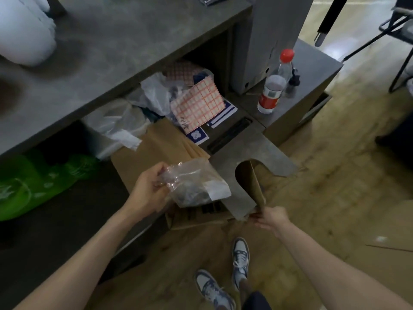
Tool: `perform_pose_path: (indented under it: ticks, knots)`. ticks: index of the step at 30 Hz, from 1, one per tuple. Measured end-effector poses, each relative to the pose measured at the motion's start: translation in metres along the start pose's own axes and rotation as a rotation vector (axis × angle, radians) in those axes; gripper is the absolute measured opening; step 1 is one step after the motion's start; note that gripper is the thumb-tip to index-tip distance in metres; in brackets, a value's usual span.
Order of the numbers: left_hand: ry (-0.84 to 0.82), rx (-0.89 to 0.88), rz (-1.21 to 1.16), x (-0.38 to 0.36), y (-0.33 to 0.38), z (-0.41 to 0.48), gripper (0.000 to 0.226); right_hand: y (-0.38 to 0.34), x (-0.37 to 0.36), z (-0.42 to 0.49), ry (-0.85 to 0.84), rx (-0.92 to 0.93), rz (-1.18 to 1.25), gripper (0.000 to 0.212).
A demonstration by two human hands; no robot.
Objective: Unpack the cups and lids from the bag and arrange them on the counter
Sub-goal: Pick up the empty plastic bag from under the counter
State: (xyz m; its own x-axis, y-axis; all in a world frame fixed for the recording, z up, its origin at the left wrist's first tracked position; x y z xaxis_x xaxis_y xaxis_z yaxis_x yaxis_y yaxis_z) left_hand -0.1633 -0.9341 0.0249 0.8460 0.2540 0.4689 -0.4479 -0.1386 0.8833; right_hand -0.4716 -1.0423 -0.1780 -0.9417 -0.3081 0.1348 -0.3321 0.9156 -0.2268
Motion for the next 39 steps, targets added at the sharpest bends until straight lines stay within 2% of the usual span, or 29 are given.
perform_pose_path:
  ticks: [3,7,10,12,13,15,17,19,24,26,28,30,32,35,38,39]
  knots:
    - [0.021,-0.041,-0.013,-0.002,0.015,0.013,0.015,-0.033,0.028,0.009,0.141,0.064,0.009,0.022]
    - [0.069,-0.095,-0.012,-0.016,0.033,0.036,0.012,-0.079,0.071,0.012,0.366,0.187,-0.019,0.027]
    - [0.113,-0.111,0.029,-0.036,0.043,0.054,0.011,-0.097,0.083,0.013,0.419,0.246,-0.071,0.028]
    - [0.082,-0.096,-0.046,-0.057,0.044,0.067,0.012,-0.105,0.088,0.017,0.432,0.268,-0.092,0.028]
    - [0.042,-0.109,-0.072,-0.068,0.045,0.073,0.012,-0.107,0.089,0.019,0.424,0.269,-0.082,0.026]
    - [-0.071,-0.248,-0.008,-0.091,0.054,0.084,0.011,-0.110,0.091,0.025,0.389,0.265,-0.055,0.024]
    - [-0.208,-0.406,0.215,-0.115,0.061,0.088,0.011,-0.110,0.092,0.028,0.338,0.246,-0.019,0.021]
    - [-0.264,-0.524,0.457,-0.137,0.069,0.091,0.013,-0.103,0.089,0.030,0.244,0.204,0.074,0.023]
    - [-0.380,-0.633,0.652,-0.199,0.090,0.096,0.016,-0.071,0.073,0.000,0.049,0.126,0.268,0.035]
    - [-0.409,-0.604,0.681,-0.221,0.087,0.090,0.016,-0.060,0.064,-0.015,-0.095,0.069,0.259,0.038]
    - [-0.434,-0.534,0.689,-0.236,0.074,0.086,0.016,-0.049,0.057,-0.026,-0.230,-0.008,0.140,0.034]
    - [-0.430,-0.397,0.715,-0.241,0.049,0.091,0.026,-0.044,0.057,-0.028,-0.263,-0.017,0.049,0.040]
    - [-0.511,-0.247,0.807,-0.246,0.019,0.100,0.036,-0.050,0.064,-0.021,-0.190,0.054,0.127,0.045]
    - [-0.699,-0.071,0.892,-0.251,-0.003,0.107,0.046,-0.055,0.062,-0.003,-0.122,0.099,0.375,0.053]
    - [-0.792,0.063,0.730,-0.253,-0.003,0.107,0.069,-0.049,0.052,0.013,0.076,0.096,0.272,0.040]
    - [-0.826,0.056,0.706,-0.255,-0.001,0.106,0.071,-0.049,0.051,0.020,0.152,0.098,0.207,0.034]
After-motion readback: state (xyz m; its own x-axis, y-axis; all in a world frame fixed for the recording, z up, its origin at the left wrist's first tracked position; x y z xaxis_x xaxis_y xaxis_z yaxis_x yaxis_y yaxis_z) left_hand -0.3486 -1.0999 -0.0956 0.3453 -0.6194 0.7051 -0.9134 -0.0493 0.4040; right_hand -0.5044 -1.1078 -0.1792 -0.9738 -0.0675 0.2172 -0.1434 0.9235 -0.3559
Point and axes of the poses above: each hand's wrist, its own z-axis towards the middle knuckle, its own x-axis out of the back of the hand, y = z × x, the point moved 8 cm from there along z, towards the middle knuckle, and after that the axes turned 11 degrees about -x, right-handed, at the moved point
